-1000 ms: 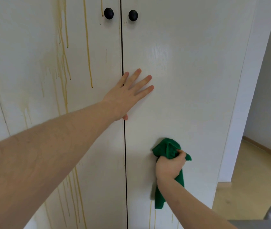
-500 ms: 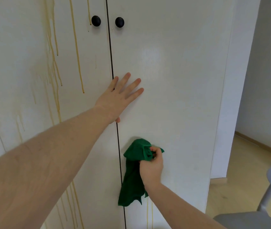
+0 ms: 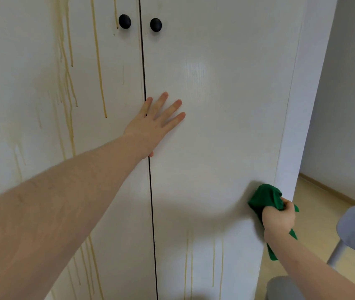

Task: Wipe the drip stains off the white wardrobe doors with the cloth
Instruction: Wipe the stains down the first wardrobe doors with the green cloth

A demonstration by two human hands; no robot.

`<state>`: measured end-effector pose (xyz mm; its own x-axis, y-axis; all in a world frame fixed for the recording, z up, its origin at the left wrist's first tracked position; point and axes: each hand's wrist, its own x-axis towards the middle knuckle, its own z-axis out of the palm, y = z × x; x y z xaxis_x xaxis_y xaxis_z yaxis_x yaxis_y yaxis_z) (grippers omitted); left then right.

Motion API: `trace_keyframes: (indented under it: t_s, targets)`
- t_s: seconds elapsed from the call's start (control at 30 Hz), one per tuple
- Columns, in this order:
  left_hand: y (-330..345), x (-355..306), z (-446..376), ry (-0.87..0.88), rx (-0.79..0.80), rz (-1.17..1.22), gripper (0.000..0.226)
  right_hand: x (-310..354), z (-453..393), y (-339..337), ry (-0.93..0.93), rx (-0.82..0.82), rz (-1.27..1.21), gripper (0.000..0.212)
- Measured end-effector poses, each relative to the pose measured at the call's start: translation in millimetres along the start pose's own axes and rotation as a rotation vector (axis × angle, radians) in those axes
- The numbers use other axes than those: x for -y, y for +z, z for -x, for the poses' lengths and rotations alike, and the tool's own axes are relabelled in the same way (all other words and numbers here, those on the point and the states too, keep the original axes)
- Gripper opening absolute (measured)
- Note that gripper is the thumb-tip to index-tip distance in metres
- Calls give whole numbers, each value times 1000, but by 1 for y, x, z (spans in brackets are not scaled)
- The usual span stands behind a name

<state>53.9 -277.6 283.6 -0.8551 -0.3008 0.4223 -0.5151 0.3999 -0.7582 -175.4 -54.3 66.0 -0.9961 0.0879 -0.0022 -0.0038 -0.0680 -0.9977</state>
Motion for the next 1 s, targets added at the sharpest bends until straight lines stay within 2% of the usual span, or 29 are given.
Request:
trace_keyframes:
  t_s: [0.23, 0.5, 0.67, 0.87, 0.93, 1.0]
  targets:
    - [7, 2, -2, 16, -46, 19, 142, -32, 26, 45, 1, 24, -79, 39]
    - [13, 1, -6, 21, -69, 30, 146, -68, 92, 93, 118, 10, -71, 35]
    - [10, 1, -4, 13, -47, 23, 142, -66, 152, 121, 164, 183, -138, 23]
    - [3, -4, 0, -5, -2, -4, 140, -54, 185, 135, 205, 563, -171, 19]
    - [-1, -5, 1, -12, 14, -8, 138, -51, 178, 126, 219, 599, -209, 20]
    - [-1, -6, 0, -16, 21, -4, 133, -50, 162, 111, 228, 553, -266, 19]
